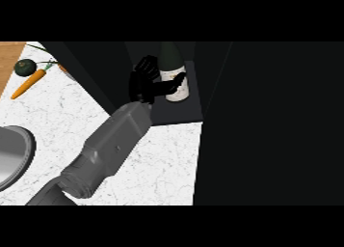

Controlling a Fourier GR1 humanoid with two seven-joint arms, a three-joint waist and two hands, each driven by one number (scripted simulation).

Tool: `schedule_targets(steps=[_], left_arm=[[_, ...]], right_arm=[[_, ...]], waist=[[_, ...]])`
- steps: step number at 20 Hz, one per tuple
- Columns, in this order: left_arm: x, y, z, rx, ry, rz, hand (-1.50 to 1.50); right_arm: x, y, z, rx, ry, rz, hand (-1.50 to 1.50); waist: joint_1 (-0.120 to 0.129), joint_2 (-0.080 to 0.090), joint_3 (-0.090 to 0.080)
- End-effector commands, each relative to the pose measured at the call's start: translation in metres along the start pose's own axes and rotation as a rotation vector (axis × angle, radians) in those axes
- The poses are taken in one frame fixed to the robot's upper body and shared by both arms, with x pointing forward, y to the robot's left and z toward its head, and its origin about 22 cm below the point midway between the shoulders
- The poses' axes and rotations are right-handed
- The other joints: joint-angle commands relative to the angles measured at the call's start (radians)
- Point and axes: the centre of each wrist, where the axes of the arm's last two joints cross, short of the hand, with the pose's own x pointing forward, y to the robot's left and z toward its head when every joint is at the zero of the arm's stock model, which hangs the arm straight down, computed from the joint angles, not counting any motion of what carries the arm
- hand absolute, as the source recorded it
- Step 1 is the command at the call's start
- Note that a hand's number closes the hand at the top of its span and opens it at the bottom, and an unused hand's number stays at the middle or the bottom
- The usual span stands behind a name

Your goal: Pick up the wine, place it into the cabinet and close the cabinet

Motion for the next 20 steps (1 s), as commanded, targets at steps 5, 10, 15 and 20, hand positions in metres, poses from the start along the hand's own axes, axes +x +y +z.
schedule_targets(steps=[5,10,15,20], left_arm=[[-0.019,0.013,0.016,-0.006,0.013,-0.022,1.50],[-0.021,0.004,0.024,-0.024,0.029,-0.002,1.50],[-0.015,-0.005,0.022,0.021,0.001,0.044,1.50],[-0.015,-0.012,0.024,0.057,-0.007,0.066,-1.50]], right_arm=[[0.004,0.001,0.007,0.017,-0.019,-0.009,-1.50],[0.005,0.010,-0.004,0.047,-0.029,-0.032,-1.50],[0.007,0.003,0.004,0.025,-0.015,-0.025,-1.50],[0.004,0.004,-0.004,0.052,-0.024,-0.013,-1.50]], waist=[[-0.021,-0.001,0.000],[-0.046,0.005,-0.001],[-0.042,0.002,0.000],[-0.048,0.006,0.000]])
